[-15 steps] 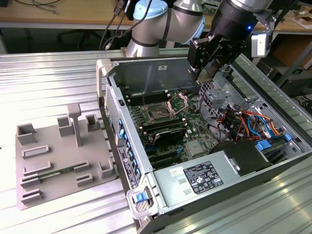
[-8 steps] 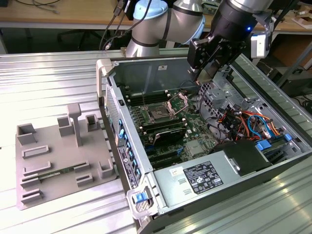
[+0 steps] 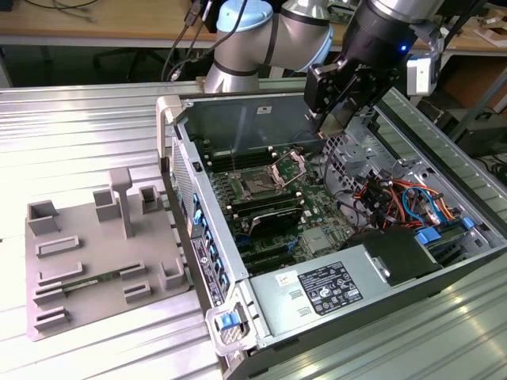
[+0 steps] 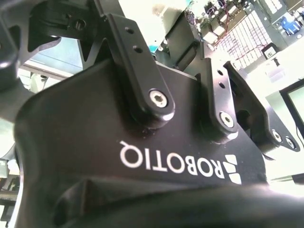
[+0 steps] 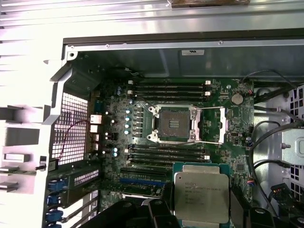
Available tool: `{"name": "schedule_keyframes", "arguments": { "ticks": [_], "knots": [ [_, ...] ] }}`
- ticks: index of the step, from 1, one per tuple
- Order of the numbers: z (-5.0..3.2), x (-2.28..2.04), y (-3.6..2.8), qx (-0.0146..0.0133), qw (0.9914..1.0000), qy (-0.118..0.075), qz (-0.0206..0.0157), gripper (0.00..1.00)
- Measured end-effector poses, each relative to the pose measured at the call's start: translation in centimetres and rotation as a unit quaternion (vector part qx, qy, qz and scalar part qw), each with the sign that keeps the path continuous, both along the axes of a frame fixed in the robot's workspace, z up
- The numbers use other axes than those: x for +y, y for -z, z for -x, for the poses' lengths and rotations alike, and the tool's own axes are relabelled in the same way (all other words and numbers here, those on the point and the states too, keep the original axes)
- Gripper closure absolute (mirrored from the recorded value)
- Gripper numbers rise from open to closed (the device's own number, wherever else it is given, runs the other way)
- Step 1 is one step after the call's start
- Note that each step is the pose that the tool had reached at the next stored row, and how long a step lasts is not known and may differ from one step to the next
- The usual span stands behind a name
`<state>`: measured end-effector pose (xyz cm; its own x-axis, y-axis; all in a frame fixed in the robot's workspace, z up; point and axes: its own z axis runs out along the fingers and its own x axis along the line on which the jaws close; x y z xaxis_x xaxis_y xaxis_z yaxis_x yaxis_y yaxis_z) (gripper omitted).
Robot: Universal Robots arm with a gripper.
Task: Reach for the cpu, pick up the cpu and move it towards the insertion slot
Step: 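Pick up the cpu and move it towards the insertion slot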
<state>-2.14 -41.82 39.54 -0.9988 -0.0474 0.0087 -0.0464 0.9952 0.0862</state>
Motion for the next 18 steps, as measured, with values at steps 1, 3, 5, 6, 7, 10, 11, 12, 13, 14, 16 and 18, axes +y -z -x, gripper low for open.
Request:
{"name": "schedule_keyframes", "arguments": {
  "ticks": [1,3,5,6,7,10,11,12,13,14,16,18],
  "knots": [
    [0.00,0.00,0.02,0.0000,1.00000,0.000,0.0000,0.45],
    [0.00,-0.01,0.07,0.0000,1.00000,0.000,0.0000,0.45],
    [0.00,-0.01,0.09,0.0000,1.00000,0.000,0.0000,0.45],
    [0.00,-0.01,0.11,0.0000,1.00000,0.000,0.0000,0.45],
    [0.00,-0.02,0.13,0.0000,1.00000,0.000,0.0000,0.45],
    [0.00,-0.02,0.19,0.0000,1.00000,0.000,0.0000,0.45],
    [0.00,-0.03,0.26,0.0000,1.00000,0.000,0.0000,0.45],
    [0.00,-0.04,0.32,0.0000,1.00000,0.000,0.0000,0.45],
    [0.00,-0.04,0.33,0.0000,1.00000,0.000,0.0000,0.45],
    [0.00,-0.04,0.35,0.0000,1.00000,0.000,0.0000,0.45],
    [0.00,-0.05,0.38,0.0000,1.00000,0.000,0.0000,0.45],
    [0.00,-0.06,0.43,0.0000,1.00000,0.000,0.0000,0.45]
  ]
}}
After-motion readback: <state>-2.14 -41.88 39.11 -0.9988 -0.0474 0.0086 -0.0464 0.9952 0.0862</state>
